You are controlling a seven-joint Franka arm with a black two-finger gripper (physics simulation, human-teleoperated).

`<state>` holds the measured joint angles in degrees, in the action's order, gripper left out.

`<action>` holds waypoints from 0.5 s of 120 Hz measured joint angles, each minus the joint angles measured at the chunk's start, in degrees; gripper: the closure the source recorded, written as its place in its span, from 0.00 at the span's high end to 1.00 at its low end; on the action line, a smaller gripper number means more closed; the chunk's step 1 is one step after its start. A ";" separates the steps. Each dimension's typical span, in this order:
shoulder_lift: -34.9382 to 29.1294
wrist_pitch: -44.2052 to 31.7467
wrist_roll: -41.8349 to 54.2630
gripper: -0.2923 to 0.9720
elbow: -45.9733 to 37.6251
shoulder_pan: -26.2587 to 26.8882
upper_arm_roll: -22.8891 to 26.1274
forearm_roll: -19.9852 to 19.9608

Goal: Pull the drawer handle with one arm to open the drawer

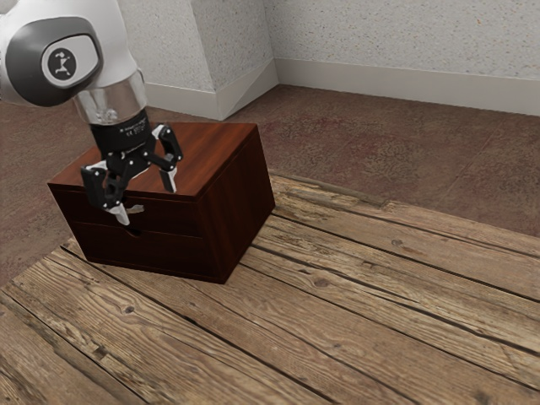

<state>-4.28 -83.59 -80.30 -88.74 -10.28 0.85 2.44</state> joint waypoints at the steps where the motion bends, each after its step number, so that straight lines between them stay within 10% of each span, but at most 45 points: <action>1: 0.00 -0.09 -0.09 0.77 -0.04 0.03 -0.01 0.02; 41: -4.54 0.43 -3.02 0.77 -2.39 -0.95 -3.29 3.32; 60: -16.76 -2.74 -4.11 0.77 -18.36 -1.29 -9.17 2.52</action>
<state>-21.03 -86.33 -84.41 -107.10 -11.57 -8.32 4.96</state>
